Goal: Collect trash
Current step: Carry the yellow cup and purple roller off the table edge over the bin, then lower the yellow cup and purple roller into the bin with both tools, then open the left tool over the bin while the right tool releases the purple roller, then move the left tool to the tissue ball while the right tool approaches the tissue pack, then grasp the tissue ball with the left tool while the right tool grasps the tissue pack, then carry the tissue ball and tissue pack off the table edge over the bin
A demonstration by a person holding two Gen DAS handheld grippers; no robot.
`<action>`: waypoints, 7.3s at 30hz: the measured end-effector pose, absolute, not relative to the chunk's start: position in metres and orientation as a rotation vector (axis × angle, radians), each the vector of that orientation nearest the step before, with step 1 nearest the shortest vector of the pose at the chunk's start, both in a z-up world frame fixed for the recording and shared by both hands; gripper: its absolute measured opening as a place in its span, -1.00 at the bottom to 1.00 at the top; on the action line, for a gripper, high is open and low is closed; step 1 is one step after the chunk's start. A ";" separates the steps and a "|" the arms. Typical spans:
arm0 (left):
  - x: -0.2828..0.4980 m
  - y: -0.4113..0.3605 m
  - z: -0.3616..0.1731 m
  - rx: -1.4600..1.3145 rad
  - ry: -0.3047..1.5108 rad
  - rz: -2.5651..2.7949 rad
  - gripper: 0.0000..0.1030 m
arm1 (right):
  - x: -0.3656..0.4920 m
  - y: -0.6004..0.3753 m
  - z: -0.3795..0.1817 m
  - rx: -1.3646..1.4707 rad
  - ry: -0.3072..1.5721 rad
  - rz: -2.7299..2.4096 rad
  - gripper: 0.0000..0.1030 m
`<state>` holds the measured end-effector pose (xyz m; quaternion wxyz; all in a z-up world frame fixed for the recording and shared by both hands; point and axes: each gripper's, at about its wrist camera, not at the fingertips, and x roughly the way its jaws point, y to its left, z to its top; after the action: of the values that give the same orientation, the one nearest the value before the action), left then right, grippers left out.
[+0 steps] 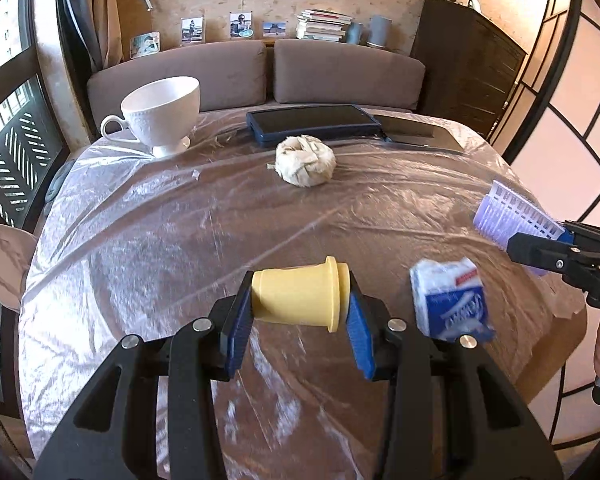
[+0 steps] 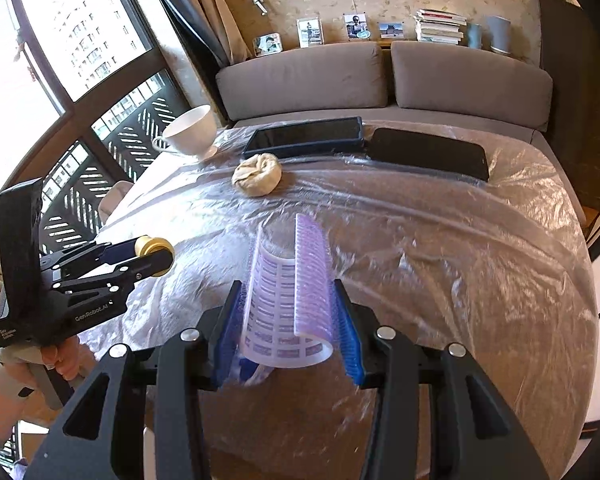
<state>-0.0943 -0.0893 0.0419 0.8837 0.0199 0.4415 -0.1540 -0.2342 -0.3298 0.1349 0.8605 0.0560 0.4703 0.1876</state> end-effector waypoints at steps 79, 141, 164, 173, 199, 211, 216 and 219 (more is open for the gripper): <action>-0.268 -0.138 -0.023 0.357 1.151 -0.624 -0.14 | -0.426 -0.317 0.058 -0.100 1.350 0.636 -0.17; -0.103 -0.095 0.092 0.106 0.801 -0.316 0.97 | -0.308 -0.286 0.119 -0.012 0.877 0.257 0.92; 0.038 -0.120 0.020 0.092 0.920 -0.266 0.97 | -0.249 -0.248 0.068 -0.005 0.898 0.120 0.92; 0.045 -0.124 0.011 0.100 0.940 -0.291 0.44 | -0.248 -0.244 0.060 -0.012 0.912 0.110 0.79; -0.007 -0.096 0.041 0.038 0.874 -0.352 0.01 | -0.242 -0.286 0.074 0.098 0.925 0.183 0.09; -0.053 -0.090 0.041 0.043 0.896 -0.353 0.01 | -0.256 -0.302 0.083 0.100 0.936 0.232 0.10; -0.072 -0.088 0.041 0.024 0.899 -0.353 0.01 | -0.259 -0.308 0.087 0.131 0.936 0.254 0.10; -0.083 -0.087 0.041 0.016 0.908 -0.362 0.01 | -0.262 -0.308 0.089 0.120 0.935 0.256 0.09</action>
<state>-0.0828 -0.0874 0.0408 0.8830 0.0077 0.4360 -0.1738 -0.2625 -0.3081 0.0889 0.8830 0.0577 0.4492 0.1231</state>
